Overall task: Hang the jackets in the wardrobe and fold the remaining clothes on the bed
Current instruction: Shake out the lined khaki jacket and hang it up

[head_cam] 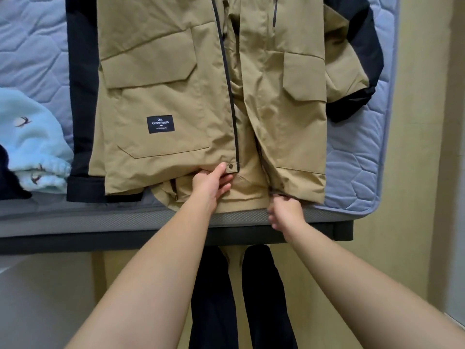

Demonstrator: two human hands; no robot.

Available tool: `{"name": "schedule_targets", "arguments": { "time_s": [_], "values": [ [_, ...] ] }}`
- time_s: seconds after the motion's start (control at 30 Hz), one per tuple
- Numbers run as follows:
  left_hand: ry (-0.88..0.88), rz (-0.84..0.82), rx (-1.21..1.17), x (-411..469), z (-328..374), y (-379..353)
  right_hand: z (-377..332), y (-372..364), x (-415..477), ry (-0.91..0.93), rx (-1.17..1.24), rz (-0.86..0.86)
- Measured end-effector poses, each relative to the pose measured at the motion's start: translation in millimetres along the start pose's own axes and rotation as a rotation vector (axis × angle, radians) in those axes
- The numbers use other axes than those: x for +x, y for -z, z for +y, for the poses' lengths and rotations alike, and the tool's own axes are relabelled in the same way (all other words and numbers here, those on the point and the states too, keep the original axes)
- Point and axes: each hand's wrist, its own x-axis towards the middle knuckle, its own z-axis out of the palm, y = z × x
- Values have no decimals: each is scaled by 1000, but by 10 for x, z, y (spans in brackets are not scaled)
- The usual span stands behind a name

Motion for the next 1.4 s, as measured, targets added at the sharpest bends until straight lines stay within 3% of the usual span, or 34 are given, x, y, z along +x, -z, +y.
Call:
{"name": "schedule_targets", "arguments": {
  "time_s": [0.1,0.23,0.33,0.47,0.7,0.9,1.17,1.4],
  "values": [
    [-41,28,82,30,38,70,114,-90,-174,186,-344,-62],
    [-106,44,327,43,56,144,30,-255,-446,482,-358,-157],
    [-136,19,393,56,76,185,-66,-444,-463,690,-523,-38],
    [-177,-1,439,116,79,240,-174,-581,-186,667,-834,227],
    [-197,-29,509,222,74,349,-297,-716,64,657,-1004,327],
    [-209,-31,515,146,41,341,-324,-437,73,686,-747,142],
    [-138,-75,238,83,-72,239,-273,-448,165,275,-447,10],
    [-167,-81,228,-39,-101,207,-208,-489,25,126,412,-81]
  ]
}}
